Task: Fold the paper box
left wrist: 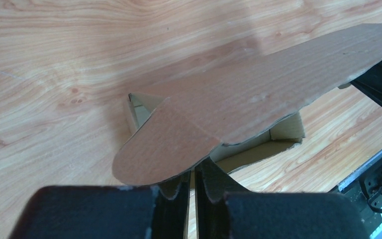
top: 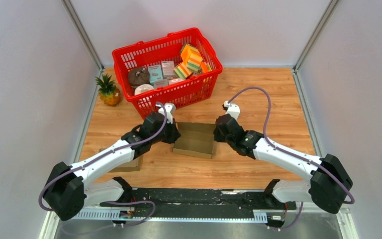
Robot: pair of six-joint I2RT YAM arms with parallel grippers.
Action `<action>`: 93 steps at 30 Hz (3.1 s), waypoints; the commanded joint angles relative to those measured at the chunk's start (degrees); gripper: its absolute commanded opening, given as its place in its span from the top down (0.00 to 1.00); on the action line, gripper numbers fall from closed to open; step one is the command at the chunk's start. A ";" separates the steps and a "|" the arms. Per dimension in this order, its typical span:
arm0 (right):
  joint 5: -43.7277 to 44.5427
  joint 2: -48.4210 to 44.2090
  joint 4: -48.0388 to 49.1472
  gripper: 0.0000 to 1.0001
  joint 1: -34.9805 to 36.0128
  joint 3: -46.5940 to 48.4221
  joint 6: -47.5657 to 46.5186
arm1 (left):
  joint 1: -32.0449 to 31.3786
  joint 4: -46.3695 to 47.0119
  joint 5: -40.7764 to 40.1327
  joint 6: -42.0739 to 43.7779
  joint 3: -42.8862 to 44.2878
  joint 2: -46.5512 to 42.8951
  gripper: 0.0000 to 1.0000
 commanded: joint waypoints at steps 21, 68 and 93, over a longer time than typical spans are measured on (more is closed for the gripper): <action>27.59 -1.25 7.64 0.78 17.38 -10.12 2.64 | 0.07 -7.75 0.76 -4.31 -9.94 -15.54 0.64; -30.15 -4.43 5.43 0.52 -7.84 -15.13 -11.69 | 0.42 -11.99 4.99 -2.29 -6.16 -2.46 0.53; -38.93 1.81 9.11 0.52 -15.57 -7.66 -16.79 | 3.14 -8.39 4.90 -0.89 1.14 5.44 0.44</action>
